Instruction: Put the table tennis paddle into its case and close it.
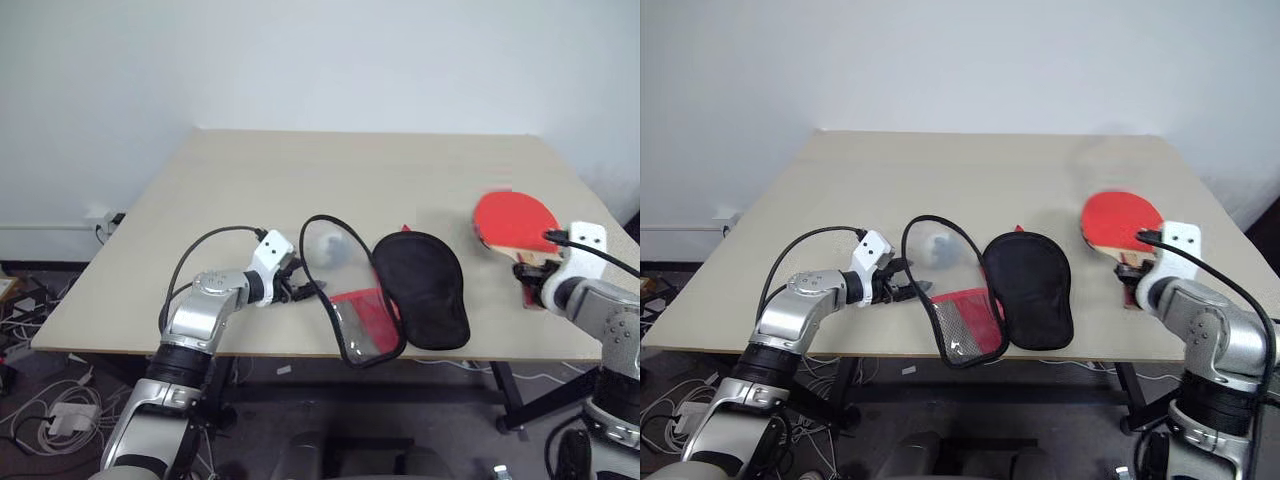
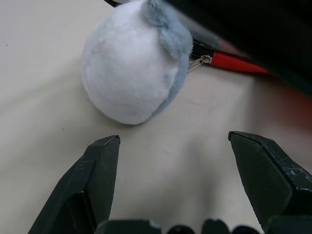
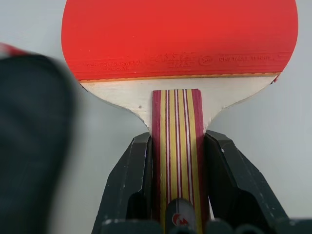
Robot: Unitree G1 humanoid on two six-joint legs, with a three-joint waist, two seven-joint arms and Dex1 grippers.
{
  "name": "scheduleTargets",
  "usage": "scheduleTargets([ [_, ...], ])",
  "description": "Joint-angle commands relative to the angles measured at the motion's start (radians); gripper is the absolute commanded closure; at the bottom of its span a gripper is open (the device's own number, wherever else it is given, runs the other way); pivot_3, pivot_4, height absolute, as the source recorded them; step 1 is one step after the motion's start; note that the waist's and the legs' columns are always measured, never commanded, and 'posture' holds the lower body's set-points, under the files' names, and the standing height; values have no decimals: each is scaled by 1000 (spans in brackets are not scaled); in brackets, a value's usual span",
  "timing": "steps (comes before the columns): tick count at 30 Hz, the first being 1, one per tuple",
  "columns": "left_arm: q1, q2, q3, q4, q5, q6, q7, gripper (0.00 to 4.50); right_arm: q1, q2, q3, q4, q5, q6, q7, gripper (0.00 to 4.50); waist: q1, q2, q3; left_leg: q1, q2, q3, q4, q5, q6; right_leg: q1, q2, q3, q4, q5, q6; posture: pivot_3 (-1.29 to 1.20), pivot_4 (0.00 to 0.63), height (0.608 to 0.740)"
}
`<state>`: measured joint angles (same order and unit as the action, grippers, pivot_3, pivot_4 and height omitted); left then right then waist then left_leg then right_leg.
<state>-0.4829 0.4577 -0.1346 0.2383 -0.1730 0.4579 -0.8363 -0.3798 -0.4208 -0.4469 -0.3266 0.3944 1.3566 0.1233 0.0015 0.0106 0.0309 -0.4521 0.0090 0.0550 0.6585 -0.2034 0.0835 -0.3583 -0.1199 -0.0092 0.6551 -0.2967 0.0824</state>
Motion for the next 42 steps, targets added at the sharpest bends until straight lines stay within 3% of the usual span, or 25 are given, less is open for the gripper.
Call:
scheduleTargets([
  [1,-33,-5,8,-7,1,-25,0,722,-41,115,47,-122,3,67,-67,3345,1,0,0,0,0,0,0,0,0,0,0,0,0,0,0,0,0,715],
  [5,-43,-10,7,7,2,-30,-2,722,-7,254,129,-191,-26,84,-123,3345,4,0,0,-1,-1,0,0,2,-4,0,-1,-1,0,0,0,0,0,715],
  [10,-53,-8,7,18,5,-35,-7,722,47,340,172,-219,-49,91,-153,3345,6,0,0,-1,-2,-1,1,2,-7,0,-1,-2,0,0,0,0,0,715],
  [27,-75,-11,5,32,12,-37,-11,722,114,424,256,-191,-83,63,-145,3345,0,0,0,-1,0,1,-1,1,-10,-2,0,-2,1,0,0,0,0,715],
  [39,-70,-7,14,22,10,-31,-6,722,118,396,287,-163,-100,38,-129,3345,-1,0,0,-1,0,11,-1,1,-11,-4,0,-2,1,0,0,0,0,715],
  [42,-70,-6,15,17,8,-30,-7,722,118,387,282,-151,-88,35,-110,2325,0,-1,0,-1,0,11,-1,1,-11,-4,0,-2,1,0,0,0,0,715],
])
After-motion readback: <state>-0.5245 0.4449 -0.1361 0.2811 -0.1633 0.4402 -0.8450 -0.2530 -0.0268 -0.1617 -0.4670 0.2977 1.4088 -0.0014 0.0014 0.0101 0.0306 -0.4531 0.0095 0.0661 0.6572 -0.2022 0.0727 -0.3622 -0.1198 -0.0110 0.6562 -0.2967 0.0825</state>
